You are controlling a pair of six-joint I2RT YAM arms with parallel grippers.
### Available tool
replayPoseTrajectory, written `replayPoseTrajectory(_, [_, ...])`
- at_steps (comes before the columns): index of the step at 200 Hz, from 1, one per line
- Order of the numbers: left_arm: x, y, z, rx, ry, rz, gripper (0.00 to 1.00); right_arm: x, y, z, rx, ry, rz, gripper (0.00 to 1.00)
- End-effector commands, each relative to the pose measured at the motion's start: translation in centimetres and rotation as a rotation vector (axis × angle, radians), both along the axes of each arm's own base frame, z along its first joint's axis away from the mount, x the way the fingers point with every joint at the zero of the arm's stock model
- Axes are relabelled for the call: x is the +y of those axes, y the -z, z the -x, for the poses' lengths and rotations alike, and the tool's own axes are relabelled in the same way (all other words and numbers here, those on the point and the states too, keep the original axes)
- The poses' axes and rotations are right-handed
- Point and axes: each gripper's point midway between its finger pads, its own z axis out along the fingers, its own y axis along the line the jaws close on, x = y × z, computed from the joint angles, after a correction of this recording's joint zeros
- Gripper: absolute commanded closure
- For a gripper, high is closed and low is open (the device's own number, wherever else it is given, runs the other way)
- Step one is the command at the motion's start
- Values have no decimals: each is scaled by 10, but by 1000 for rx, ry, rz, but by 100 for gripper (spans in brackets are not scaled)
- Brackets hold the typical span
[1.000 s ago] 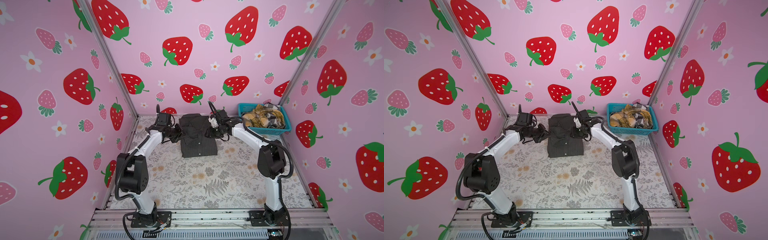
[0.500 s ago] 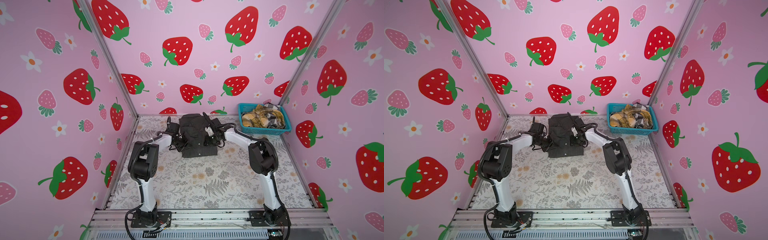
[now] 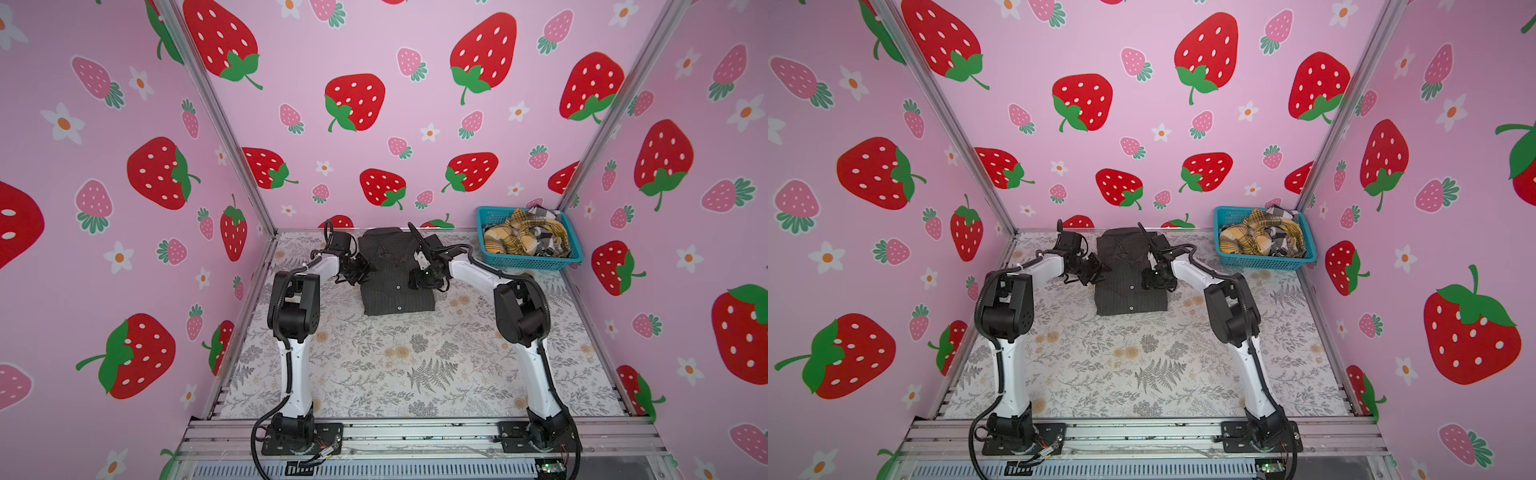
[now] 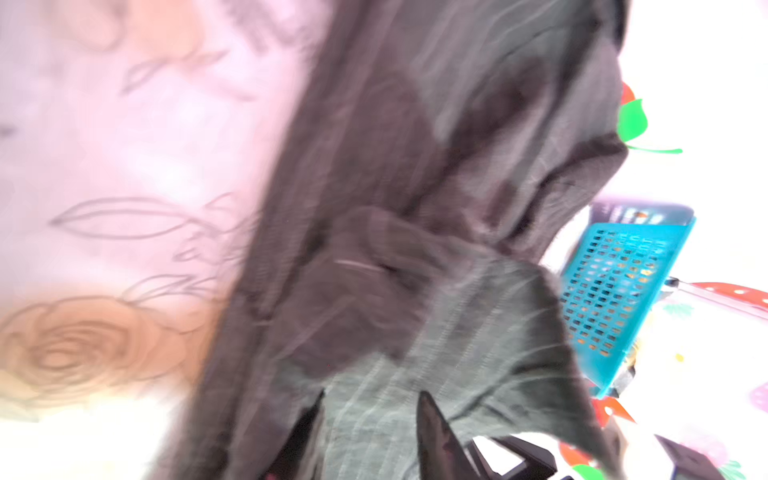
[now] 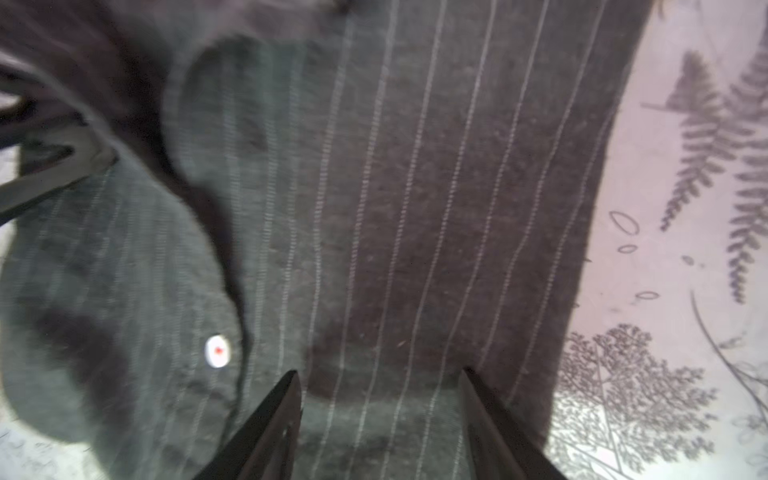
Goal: Fold and stack the long sleeve shirts
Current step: 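Release the folded hem and draw both grippers back toward the robot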
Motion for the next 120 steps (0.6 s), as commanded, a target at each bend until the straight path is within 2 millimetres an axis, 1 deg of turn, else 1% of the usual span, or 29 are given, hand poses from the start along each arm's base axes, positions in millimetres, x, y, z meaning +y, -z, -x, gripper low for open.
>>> replayPoseTrajectory(1, [6,31,54,131,9,-37,67,-10,23,28,46,-39,77,39])
replayPoseTrajectory(8, [11,35,70,150,4,-55,68,-10,25,42,61,-52,78,40])
replayPoseTrajectory(9, [13,37,75,161,3,-58,68,-9,25,44,64,-53,77,41])
replayPoseTrajectory(10, [13,35,74,153,4,-60,68,-9,25,46,66,-55,76,41])
replayPoseTrajectory(11, [14,38,79,164,4,-63,68,-9,26,48,70,-57,77,41])
replayPoseTrajectory(12, [15,36,78,158,4,-64,68,-9,26,50,71,-59,75,41])
replayPoseTrajectory(13, [15,38,83,168,5,-66,68,-8,25,52,73,-62,72,41])
replayPoseTrajectory(14, [16,37,83,163,4,-69,68,-8,24,53,71,-62,68,42])
replayPoseTrajectory(23, [21,38,101,175,5,-84,69,-6,25,77,98,-78,47,43])
replayPoseTrajectory(36, [25,43,135,215,19,-93,70,-2,18,110,125,-94,4,43])
replayPoseTrajectory(54, [30,39,173,236,32,-95,71,4,-3,151,131,-106,-65,43])
replayPoseTrajectory(61, [33,36,185,235,40,-109,69,3,-15,162,125,-102,-87,42])
replayPoseTrajectory(69, [37,30,195,233,51,-133,67,3,-28,171,114,-93,-114,42])
replayPoseTrajectory(76, [40,22,202,223,66,-146,65,2,-39,176,103,-80,-141,41])
replayPoseTrajectory(84, [42,11,207,205,77,-160,64,0,-54,176,80,-60,-178,39])
replayPoseTrajectory(95, [44,-8,210,167,86,-170,62,-2,-66,167,31,-41,-189,39])
replayPoseTrajectory(106, [46,-28,212,126,91,-185,62,-2,-66,157,19,-38,-179,48])
replayPoseTrajectory(109, [46,-33,211,115,93,-188,62,-1,-64,155,23,-40,-175,52])
replayPoseTrajectory(120, [49,-50,213,82,93,-198,62,7,-58,149,33,-68,-171,59])
